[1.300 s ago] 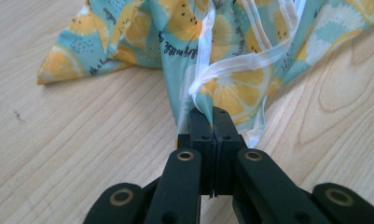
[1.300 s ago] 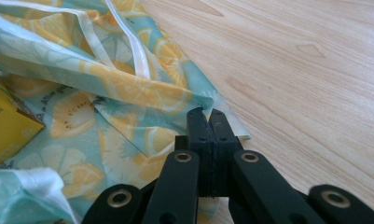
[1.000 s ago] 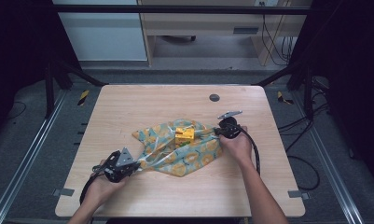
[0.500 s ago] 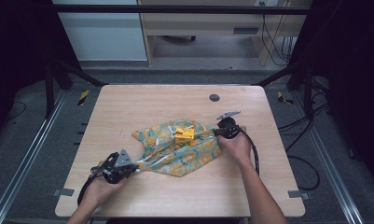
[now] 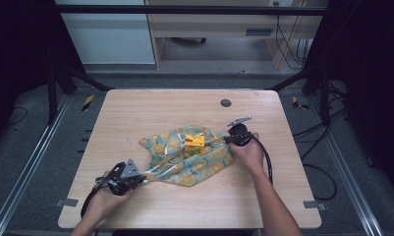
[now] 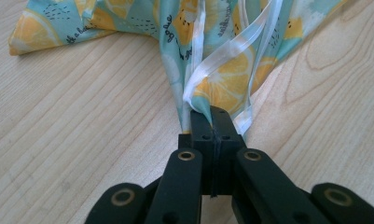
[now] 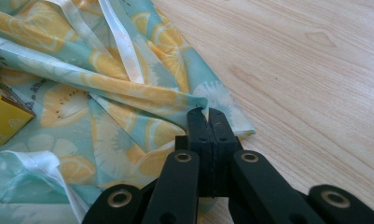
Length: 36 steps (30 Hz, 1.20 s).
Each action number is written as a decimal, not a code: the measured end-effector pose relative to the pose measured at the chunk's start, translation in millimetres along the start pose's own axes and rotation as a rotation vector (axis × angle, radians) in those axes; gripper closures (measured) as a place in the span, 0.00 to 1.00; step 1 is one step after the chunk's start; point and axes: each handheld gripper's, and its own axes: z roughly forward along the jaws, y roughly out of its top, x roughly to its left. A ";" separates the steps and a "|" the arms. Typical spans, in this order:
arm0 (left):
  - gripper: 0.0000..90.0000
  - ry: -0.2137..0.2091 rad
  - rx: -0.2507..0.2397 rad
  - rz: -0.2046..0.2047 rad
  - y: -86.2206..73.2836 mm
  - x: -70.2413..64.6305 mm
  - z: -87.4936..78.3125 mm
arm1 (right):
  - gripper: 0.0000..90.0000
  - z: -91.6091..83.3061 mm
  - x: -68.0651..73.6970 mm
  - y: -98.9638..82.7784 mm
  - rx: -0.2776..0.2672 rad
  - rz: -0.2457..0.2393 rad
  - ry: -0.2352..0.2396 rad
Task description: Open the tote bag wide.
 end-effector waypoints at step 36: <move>0.52 0.060 -0.215 -0.040 11.9 -9.8 -34.8 | 0.35 -70.6 8.0 15.2 -0.201 -0.024 -0.058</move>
